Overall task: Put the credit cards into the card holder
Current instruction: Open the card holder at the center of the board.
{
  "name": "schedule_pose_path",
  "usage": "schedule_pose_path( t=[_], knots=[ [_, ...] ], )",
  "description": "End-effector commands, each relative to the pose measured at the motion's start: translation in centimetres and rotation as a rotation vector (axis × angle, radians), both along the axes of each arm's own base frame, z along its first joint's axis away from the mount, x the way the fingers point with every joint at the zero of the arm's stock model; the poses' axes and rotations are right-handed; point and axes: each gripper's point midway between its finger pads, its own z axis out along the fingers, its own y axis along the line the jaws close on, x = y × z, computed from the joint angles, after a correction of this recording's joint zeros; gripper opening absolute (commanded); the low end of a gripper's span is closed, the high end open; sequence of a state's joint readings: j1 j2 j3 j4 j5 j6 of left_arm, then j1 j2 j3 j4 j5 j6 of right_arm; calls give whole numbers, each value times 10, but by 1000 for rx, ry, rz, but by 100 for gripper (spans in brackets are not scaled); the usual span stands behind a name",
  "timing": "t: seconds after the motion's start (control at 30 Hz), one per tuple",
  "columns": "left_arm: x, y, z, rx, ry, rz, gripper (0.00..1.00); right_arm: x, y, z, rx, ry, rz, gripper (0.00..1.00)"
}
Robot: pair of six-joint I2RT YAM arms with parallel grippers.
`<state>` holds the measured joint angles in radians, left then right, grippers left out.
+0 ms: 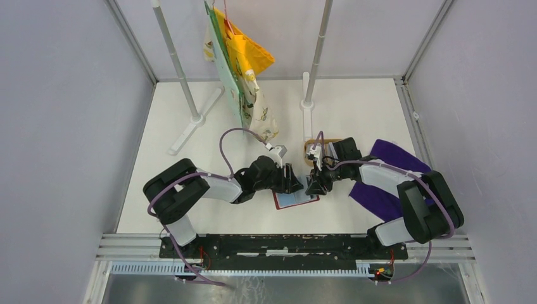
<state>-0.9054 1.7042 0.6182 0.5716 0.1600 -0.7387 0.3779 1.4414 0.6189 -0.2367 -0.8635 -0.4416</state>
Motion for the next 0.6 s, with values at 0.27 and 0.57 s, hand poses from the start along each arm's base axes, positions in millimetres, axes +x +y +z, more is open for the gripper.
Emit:
schedule_pose_path(
  t=[0.27, 0.57],
  knots=[
    [-2, -3, 24, -72, -32, -9, 75, -16, 23, 28, 265, 166, 23, 46],
    [-5, -3, 29, -124, -13, 7, 78, -26, 31, 37, 368, 251, 67, 49]
  ],
)
